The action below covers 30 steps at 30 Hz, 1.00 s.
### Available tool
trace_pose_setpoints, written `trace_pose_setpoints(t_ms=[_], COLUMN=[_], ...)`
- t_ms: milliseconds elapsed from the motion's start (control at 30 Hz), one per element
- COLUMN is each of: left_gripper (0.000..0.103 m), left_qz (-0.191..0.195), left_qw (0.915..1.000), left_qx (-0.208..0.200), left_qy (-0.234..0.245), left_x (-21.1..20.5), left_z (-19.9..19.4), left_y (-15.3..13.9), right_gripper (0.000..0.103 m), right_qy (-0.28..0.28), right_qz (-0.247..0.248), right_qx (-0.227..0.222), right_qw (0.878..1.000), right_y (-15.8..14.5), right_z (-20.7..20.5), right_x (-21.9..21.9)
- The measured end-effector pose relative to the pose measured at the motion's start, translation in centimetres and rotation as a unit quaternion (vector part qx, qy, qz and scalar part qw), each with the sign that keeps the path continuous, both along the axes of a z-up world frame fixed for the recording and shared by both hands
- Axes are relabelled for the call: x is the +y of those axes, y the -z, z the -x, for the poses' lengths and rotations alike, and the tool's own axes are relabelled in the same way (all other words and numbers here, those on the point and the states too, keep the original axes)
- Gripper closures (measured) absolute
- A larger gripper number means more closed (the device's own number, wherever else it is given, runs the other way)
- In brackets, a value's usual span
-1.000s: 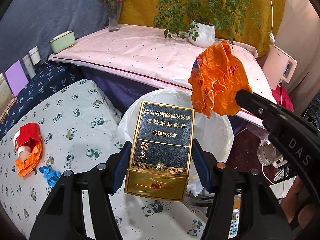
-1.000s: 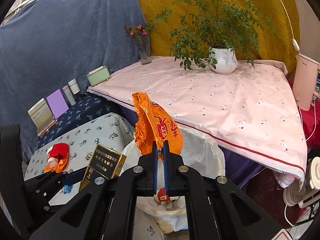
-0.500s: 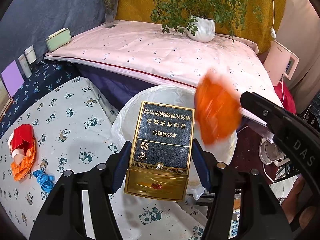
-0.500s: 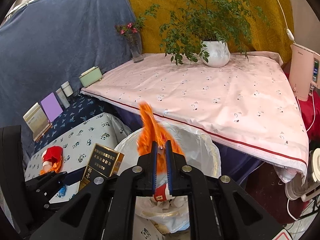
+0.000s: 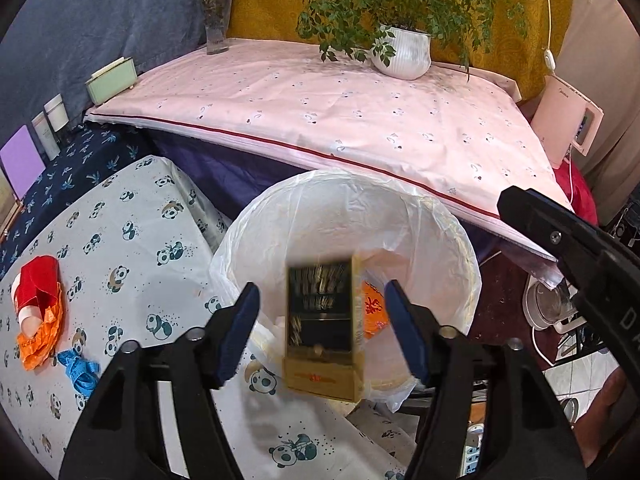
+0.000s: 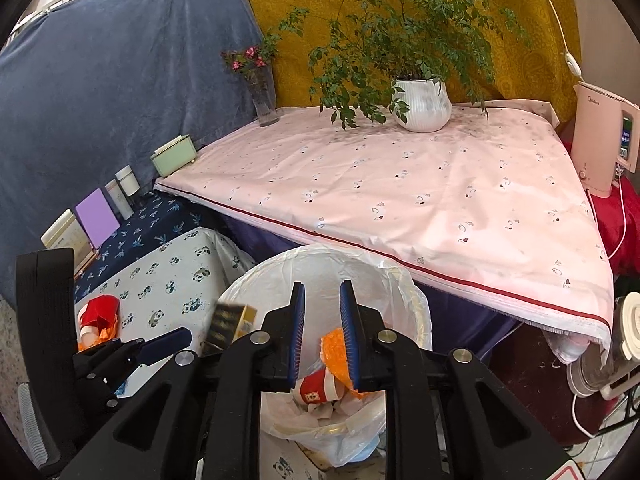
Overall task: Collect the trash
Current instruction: 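Open both grippers over the bin to drop the box and bag, then move both grippers back to the remaining trash on the table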
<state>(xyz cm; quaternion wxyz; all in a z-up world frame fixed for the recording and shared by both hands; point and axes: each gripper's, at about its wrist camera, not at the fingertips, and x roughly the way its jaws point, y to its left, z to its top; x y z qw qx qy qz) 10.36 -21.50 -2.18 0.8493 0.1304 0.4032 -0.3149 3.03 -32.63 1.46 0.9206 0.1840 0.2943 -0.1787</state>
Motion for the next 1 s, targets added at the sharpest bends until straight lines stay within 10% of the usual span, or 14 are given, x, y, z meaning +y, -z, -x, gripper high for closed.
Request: trace_pose_setpoints(t_ms=[1000], left_gripper=[0.022], left_qz=[0.021], left_qw=[0.9916], left_qx=[-0.011], left_qy=[-0.128], left_x=[11.6], left_z=[-2.6], left_y=[-1.3], right_gripper=[0.067], right_qy=[-0.056], right_qz=[0.022], right_qx=[-0.003], right_qw=[0.998], right_y=[-1.6], right_z=[-1.5], right_x=[6.6])
